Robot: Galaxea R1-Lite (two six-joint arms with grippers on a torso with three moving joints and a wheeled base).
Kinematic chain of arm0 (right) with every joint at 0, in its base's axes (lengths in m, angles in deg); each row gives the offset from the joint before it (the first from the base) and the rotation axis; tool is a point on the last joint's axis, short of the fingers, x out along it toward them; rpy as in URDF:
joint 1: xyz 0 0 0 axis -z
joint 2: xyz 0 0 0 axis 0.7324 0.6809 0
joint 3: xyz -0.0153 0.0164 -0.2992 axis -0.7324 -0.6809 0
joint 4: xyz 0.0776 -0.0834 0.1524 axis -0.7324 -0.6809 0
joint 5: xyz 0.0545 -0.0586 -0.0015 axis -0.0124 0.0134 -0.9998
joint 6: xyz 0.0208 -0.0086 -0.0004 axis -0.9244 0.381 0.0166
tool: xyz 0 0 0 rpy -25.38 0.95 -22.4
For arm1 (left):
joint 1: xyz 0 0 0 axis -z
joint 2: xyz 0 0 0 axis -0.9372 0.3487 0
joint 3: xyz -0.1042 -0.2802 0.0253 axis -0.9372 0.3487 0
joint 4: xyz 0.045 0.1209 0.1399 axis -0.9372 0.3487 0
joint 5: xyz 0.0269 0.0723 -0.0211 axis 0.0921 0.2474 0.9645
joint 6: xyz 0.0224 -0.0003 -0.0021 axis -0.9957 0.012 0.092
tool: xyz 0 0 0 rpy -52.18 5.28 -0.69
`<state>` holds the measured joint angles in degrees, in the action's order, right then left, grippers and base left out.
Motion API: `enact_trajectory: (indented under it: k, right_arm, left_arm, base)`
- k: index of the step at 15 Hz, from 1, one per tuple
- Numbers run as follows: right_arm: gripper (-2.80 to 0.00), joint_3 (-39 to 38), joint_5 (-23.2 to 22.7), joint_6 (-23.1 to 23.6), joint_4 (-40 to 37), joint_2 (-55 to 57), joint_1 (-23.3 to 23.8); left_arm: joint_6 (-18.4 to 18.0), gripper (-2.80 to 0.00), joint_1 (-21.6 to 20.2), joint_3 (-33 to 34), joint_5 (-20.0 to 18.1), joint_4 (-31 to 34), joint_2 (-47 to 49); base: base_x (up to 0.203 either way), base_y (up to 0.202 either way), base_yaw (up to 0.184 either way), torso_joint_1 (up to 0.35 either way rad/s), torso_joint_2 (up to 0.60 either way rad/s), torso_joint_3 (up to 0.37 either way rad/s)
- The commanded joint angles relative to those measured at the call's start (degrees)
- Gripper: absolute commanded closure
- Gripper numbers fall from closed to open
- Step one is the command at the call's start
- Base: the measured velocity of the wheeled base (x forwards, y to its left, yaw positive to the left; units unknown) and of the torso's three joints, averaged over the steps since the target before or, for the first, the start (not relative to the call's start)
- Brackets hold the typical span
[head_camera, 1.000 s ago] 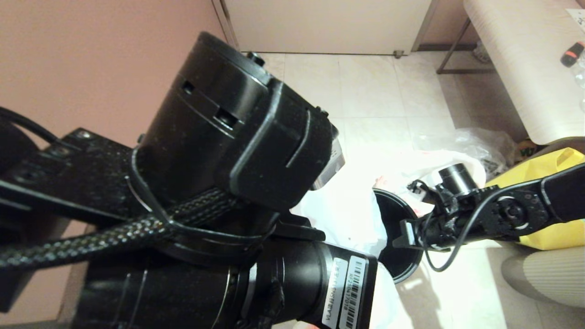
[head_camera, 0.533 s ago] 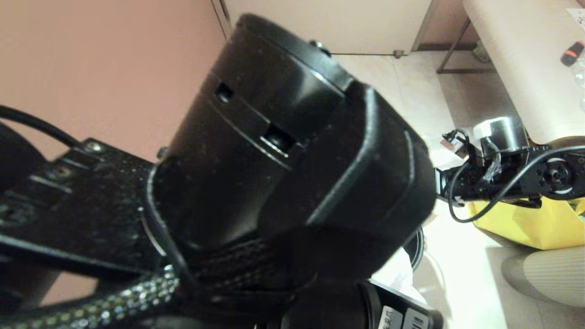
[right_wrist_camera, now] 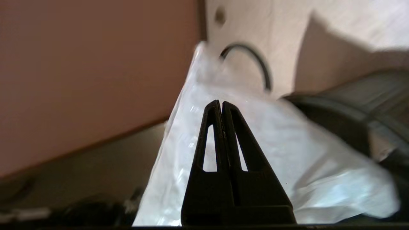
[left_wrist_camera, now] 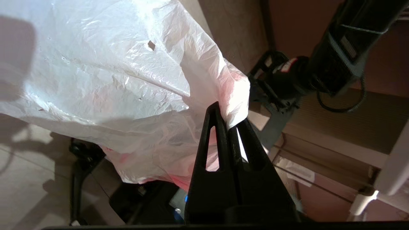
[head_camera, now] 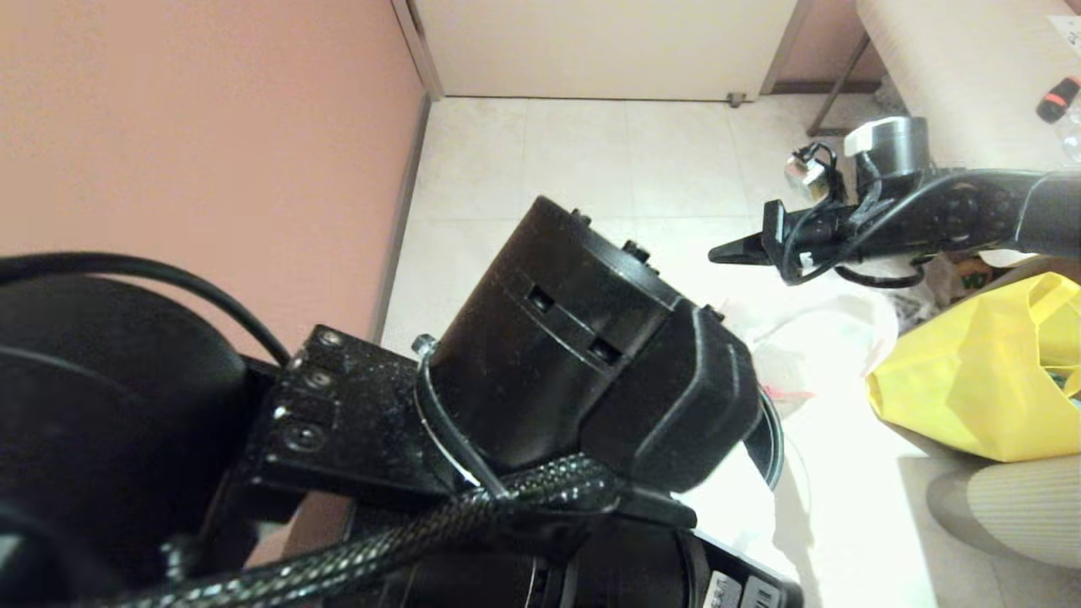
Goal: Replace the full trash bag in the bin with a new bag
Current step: Put the new garbage bag on the trash can
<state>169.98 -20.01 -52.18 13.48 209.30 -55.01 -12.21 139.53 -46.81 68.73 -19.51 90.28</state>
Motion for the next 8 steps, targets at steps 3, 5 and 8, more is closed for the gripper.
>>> enact_trajectory:
  k: [3,5,8]
  right_arm:
    - [0.00,0.30,-8.55,1.24,-4.33,2.03,-0.84]
    - [0.00,0.14,-15.01,1.31,-5.10,0.77,-1.69]
    - [0.00,0.13,-18.84,1.64,-4.86,1.01,-5.06]
  left_arm:
    - [-2.73,0.00,-3.54,2.96,-6.58,-3.03,-1.92]
    - [-5.49,0.00,-5.17,4.84,-12.19,-3.24,-2.77]
    - [-6.33,0.00,-5.87,7.60,-13.21,-6.18,-3.89]
  base:
    - [0.000,0.000,0.000,0.000,0.00,0.000]
    - [0.000,0.000,0.000,0.000,0.00,0.000]
    - [0.000,0.000,0.000,0.000,0.00,0.000]
